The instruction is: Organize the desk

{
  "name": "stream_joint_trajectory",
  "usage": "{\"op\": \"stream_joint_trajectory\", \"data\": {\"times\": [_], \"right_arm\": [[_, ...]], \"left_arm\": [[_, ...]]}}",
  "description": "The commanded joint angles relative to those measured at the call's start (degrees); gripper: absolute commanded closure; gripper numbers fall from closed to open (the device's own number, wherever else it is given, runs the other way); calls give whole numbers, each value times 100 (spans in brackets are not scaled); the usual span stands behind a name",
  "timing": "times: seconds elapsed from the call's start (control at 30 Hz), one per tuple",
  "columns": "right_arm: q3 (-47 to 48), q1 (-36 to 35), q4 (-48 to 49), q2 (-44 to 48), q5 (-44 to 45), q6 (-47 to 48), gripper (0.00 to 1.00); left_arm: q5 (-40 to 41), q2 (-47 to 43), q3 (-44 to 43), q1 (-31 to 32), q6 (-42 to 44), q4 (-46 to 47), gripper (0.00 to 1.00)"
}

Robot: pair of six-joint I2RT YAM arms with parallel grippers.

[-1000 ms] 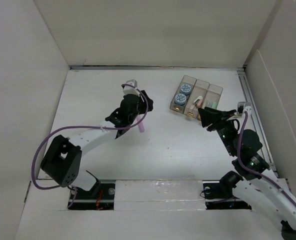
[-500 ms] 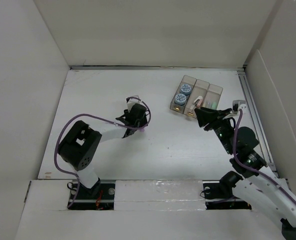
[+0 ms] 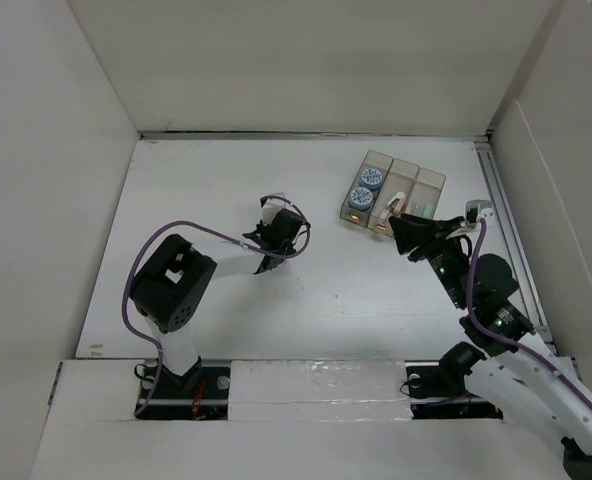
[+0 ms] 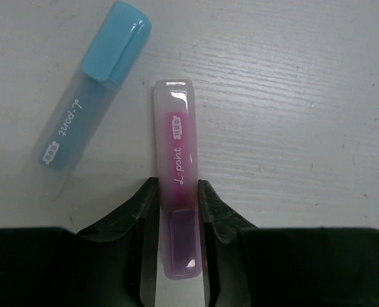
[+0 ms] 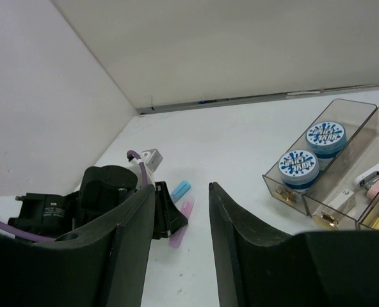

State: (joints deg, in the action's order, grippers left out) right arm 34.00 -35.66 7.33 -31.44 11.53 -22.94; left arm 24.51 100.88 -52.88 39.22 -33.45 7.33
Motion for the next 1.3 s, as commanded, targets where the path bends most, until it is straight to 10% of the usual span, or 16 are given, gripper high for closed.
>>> {"op": "stream_joint_trajectory", "data": {"times": [0.0,0.43,1.27], "right_arm": [[54,6,304,77,-54,-35,55],[19,6,277,226,60,-26,55],[-192,6,365,569,377,-35,56]], "left_arm": [[64,-76,-100,86,-47,-312,100],[-1351,-1203,-485,779,102,768,100],[-3849,3357,-5829,1052,-460,2018,100]]}}
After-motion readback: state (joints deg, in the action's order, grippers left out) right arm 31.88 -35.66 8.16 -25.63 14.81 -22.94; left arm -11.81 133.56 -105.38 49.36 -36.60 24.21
